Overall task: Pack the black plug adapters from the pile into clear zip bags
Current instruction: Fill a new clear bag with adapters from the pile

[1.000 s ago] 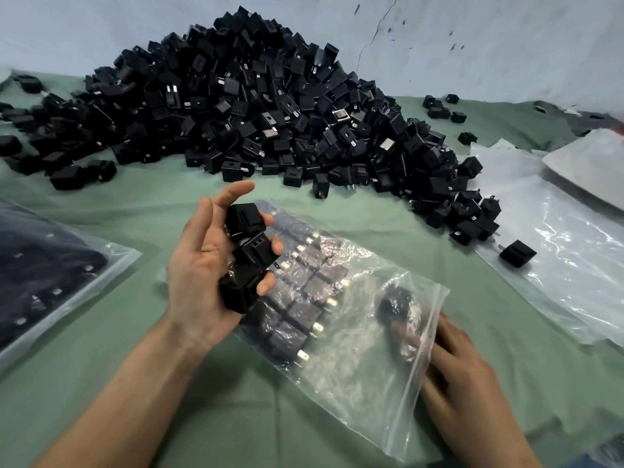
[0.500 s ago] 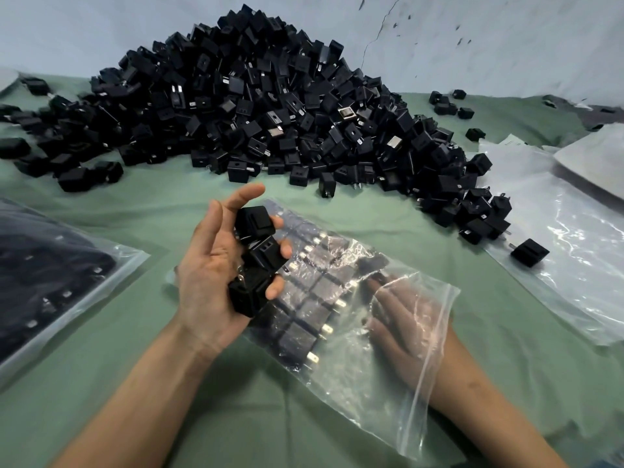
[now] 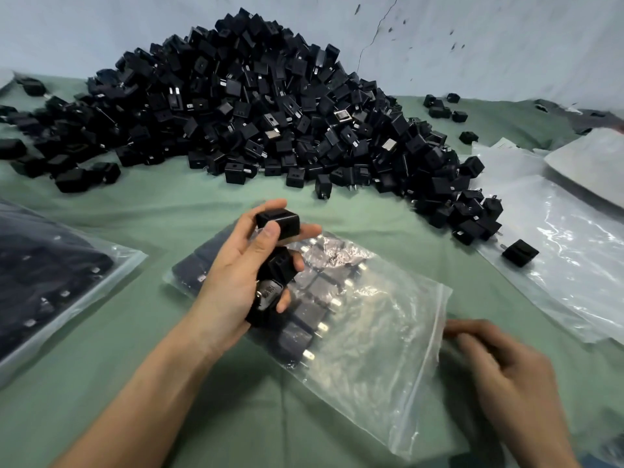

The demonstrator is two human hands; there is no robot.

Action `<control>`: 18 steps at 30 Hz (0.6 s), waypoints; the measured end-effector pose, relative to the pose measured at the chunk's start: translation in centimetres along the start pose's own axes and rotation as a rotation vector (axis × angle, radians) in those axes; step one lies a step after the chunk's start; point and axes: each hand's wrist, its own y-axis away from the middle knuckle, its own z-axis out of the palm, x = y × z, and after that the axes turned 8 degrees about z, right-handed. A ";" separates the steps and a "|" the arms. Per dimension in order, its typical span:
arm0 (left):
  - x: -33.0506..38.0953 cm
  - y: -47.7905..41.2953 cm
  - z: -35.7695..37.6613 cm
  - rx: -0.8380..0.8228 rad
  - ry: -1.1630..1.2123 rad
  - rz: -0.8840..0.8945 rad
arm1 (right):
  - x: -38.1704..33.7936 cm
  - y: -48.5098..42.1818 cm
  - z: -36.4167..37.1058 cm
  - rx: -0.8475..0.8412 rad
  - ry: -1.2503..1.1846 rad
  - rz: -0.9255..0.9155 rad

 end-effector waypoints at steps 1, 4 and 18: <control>-0.1 0.1 0.2 -0.013 -0.054 0.019 | -0.4 0.3 -0.6 0.067 -0.056 0.053; -0.3 0.6 0.8 -0.039 -0.282 0.128 | -3.8 0.8 -0.7 0.114 -0.300 -0.070; -0.7 1.2 1.7 -0.052 -1.025 0.609 | -9.6 0.5 5.3 -0.446 -0.770 0.004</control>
